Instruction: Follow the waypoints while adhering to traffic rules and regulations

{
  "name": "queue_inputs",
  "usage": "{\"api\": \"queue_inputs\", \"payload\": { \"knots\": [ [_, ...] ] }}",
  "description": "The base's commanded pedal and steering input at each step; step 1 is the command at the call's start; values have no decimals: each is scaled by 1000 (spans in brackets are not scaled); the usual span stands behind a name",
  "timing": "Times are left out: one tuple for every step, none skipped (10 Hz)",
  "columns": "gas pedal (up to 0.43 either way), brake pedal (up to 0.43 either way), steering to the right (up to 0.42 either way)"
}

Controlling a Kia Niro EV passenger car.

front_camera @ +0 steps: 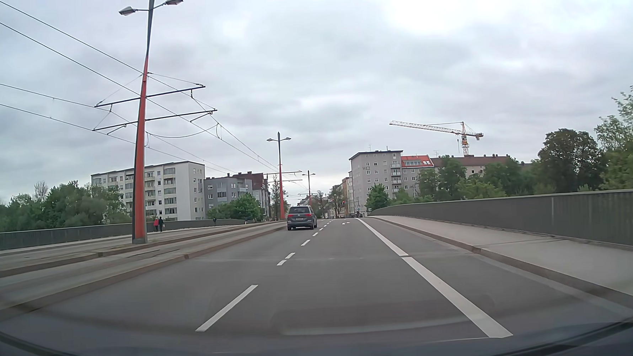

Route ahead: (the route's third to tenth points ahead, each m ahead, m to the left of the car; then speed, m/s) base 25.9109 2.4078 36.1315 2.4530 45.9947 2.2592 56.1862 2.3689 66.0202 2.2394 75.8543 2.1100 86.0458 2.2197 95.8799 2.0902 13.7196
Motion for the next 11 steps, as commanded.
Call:
{"api": "queue_inputs", "payload": {
  "knots": [
    [169,0,-9],
    [157,0,-9],
    [157,0,-9],
    [150,0,-9],
    [150,0,-9],
    [150,0,-8],
    [150,0,-7],
    [150,0,-6],
    [150,0,-4],
    [150,0,-3],
    [150,0,-3]
  ]
}}
